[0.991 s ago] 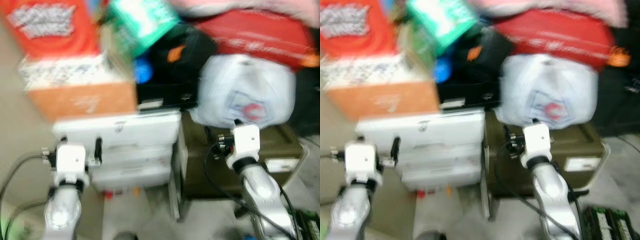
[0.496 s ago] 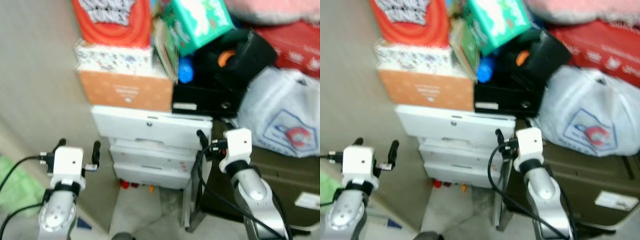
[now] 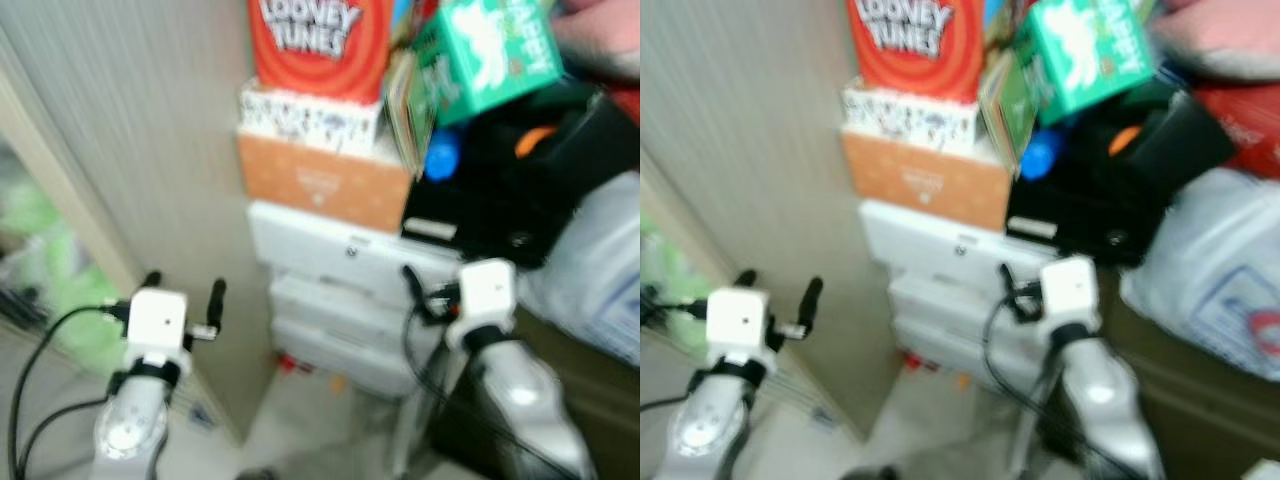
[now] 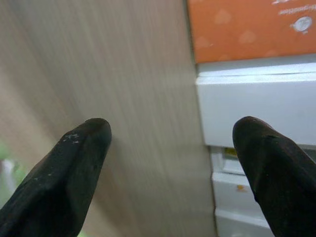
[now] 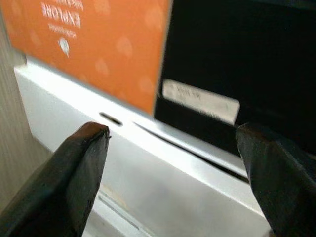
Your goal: Clean up the room
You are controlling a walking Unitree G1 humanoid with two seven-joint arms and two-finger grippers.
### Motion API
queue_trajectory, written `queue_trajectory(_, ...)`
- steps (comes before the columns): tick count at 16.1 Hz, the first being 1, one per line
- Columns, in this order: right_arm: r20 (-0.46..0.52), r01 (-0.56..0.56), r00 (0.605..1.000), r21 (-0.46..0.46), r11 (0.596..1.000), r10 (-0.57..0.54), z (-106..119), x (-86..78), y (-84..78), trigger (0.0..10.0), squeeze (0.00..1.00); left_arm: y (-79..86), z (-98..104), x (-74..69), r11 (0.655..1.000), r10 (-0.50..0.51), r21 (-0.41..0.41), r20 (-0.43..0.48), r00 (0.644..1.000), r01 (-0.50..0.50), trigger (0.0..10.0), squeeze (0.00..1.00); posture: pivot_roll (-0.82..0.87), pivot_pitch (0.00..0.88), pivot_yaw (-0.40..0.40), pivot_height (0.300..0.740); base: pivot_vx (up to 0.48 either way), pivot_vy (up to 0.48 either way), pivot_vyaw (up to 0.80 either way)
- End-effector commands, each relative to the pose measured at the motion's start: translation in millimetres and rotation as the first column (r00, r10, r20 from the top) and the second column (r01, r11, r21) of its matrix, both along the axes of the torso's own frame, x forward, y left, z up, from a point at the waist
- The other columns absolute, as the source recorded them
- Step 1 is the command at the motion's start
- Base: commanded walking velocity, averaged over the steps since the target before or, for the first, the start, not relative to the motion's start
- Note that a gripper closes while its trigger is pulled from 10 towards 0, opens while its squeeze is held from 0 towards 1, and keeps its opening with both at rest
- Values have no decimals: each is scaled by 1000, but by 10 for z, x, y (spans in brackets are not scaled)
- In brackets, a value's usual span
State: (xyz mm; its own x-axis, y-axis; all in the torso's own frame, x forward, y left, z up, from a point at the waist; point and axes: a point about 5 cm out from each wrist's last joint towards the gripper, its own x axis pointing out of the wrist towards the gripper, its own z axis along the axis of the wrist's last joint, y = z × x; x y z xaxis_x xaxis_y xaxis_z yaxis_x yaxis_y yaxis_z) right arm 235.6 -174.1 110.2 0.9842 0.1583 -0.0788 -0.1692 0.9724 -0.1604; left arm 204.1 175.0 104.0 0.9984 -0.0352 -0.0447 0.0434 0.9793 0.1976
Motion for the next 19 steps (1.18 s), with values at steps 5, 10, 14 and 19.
queue_trajectory(5,-59,-19,998,-54,998,16,-48,-339,-202,10000,0,119,-38,-194,998,63,19,-27,998,-62,10000,0,-86,0,-24,740,0,0,800)
queue_trajectory(10,-20,-53,998,-54,997,52,19,-262,-107,10000,0,108,6,-149,998,59,34,-5,998,-59,10000,0,-85,0,-22,740,0,0,800)
queue_trajectory(14,2,-76,997,-74,994,76,45,-224,-89,10000,0,87,39,-192,995,83,48,18,996,-84,10000,0,-79,0,-27,740,0,0,800)
queue_trajectory(19,28,-103,994,-83,991,106,85,-168,-32,10000,0,106,60,-206,993,103,48,25,994,-105,10000,0,-74,0,-31,740,0,0,800)
